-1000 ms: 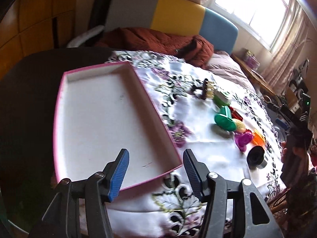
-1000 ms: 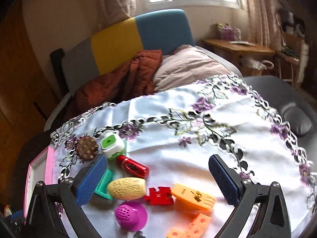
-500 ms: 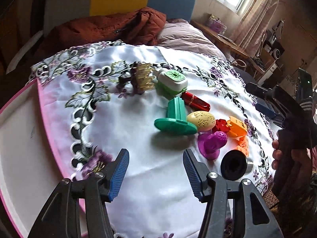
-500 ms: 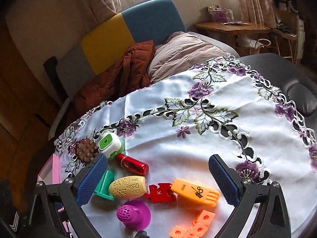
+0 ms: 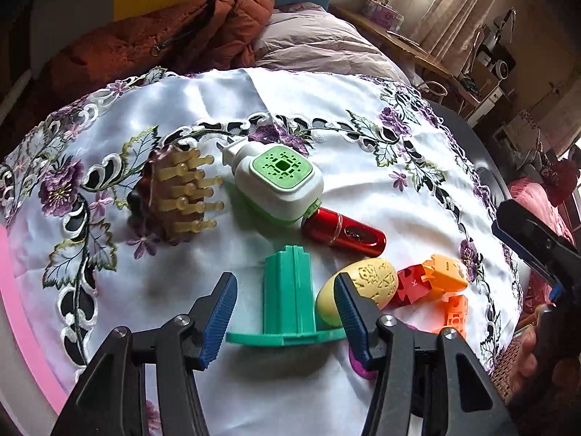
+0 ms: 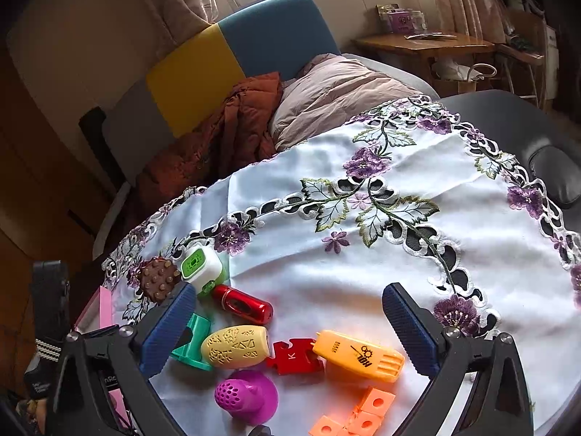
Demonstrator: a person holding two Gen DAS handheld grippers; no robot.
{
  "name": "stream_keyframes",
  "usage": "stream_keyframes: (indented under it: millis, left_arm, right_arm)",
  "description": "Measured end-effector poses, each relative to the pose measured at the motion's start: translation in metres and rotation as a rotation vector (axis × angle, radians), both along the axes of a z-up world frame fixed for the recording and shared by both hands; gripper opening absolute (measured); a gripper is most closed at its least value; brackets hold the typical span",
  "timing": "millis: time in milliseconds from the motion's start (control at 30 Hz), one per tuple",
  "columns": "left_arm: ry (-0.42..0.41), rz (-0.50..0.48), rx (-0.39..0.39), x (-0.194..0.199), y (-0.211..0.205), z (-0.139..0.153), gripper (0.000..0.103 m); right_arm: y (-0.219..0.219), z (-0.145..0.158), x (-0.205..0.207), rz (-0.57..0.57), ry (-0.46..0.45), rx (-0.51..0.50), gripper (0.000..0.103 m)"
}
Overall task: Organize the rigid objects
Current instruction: 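Close the left tool around the green stand-shaped piece, then lift the green piece with the left tool while the right tool grasps the black-lidded clear cup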
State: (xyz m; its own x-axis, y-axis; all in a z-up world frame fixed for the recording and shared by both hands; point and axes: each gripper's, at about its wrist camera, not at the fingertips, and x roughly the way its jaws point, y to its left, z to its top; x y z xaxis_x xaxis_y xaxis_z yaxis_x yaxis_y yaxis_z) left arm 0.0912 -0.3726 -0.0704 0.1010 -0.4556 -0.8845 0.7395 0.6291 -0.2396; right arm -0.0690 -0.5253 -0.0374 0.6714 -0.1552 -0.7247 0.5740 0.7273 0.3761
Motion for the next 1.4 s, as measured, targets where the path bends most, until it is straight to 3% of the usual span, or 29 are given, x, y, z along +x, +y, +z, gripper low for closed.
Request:
stream_keyframes:
  millis: [33, 67, 100, 167, 400, 633, 867, 1100, 1233, 1333, 1400]
  left_arm:
    - [0.003, -0.008, 0.016, 0.001, -0.006, -0.004, 0.053]
    - [0.006, -0.013, 0.038, 0.002, -0.01, -0.009, 0.04]
    - [0.004, -0.016, 0.06, 0.001, -0.014, -0.015, 0.035]
    - [-0.022, -0.033, 0.095, -0.002, -0.017, -0.026, 0.031]
    - [-0.078, 0.023, 0.036, -0.012, 0.015, -0.015, 0.029]
    - [-0.083, 0.02, -0.027, -0.056, 0.065, -0.011, 0.029]
    - [-0.118, -0.001, -0.036, -0.096, 0.097, -0.019, 0.03]
    - [-0.14, -0.002, -0.026, -0.098, 0.095, -0.021, 0.03]
    - [-0.146, 0.002, -0.032, -0.099, 0.095, -0.022, 0.03]
    - [-0.133, 0.008, -0.042, -0.097, 0.096, -0.022, 0.03]
    - [-0.129, 0.014, -0.047, -0.097, 0.097, -0.022, 0.03]
  right_arm:
    - [0.0, 0.0, 0.0, 0.001, -0.001, -0.001, 0.103]
    - [0.0, 0.0, 0.0, 0.002, -0.001, -0.003, 0.103]
    - [0.0, 0.0, 0.0, 0.003, 0.0, -0.005, 0.103]
    - [0.001, 0.0, 0.001, 0.004, 0.004, -0.012, 0.103]
    - [0.004, 0.001, 0.004, 0.02, 0.026, -0.055, 0.103]
    - [0.006, -0.007, 0.008, 0.044, 0.058, -0.033, 0.103]
    - [0.019, -0.017, 0.018, 0.124, 0.114, -0.026, 0.103]
    - [0.051, -0.019, 0.023, 0.33, 0.167, 0.089, 0.101]
    - [0.079, 0.003, 0.012, 0.542, 0.236, 0.008, 0.089]
    - [0.092, 0.01, -0.003, 0.69, 0.343, -0.064, 0.081]
    - [0.098, 0.007, -0.012, 0.763, 0.425, -0.119, 0.081]
